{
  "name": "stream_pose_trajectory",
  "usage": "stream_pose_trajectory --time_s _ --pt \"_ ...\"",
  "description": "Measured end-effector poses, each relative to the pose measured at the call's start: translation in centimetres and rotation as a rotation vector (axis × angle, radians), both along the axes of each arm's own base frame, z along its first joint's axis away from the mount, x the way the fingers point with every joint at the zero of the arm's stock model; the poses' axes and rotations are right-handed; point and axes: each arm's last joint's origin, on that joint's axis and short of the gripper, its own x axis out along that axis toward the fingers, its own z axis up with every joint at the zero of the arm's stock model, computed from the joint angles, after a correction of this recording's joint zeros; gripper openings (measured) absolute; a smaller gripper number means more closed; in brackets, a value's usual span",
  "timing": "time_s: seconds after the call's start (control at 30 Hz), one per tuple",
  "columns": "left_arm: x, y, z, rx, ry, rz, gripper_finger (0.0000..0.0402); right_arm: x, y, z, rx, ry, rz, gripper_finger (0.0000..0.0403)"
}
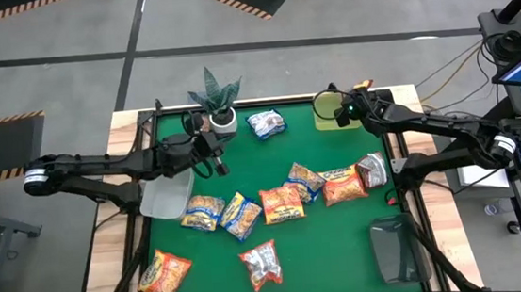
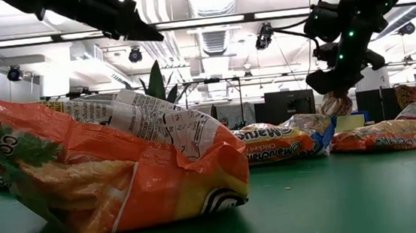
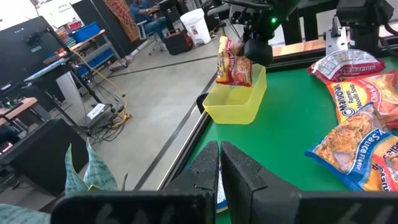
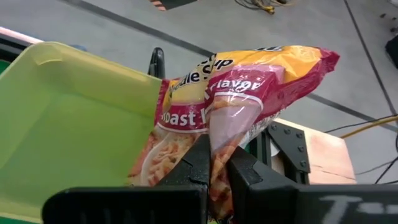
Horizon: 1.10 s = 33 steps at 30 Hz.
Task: Sort Maruchan noodles
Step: Put the red noodle pack into the yellow bin
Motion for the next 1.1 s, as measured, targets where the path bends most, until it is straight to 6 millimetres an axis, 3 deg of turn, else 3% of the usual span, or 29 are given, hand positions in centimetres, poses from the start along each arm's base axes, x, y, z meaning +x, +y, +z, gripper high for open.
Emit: stream_pose_trajectory --time_s 0.47,1.1 --pt "0.0 0.0 -0.1 -0.008 0.005 0.001 0.0000 0.3 -0.1 2.6 0.047 0.041 0.032 0.0009" --pt "0.0 0.0 -0.2 -0.009 0.016 0.001 0.0000 0.2 0.0 2.0 0.107 0.120 0.065 0.0009"
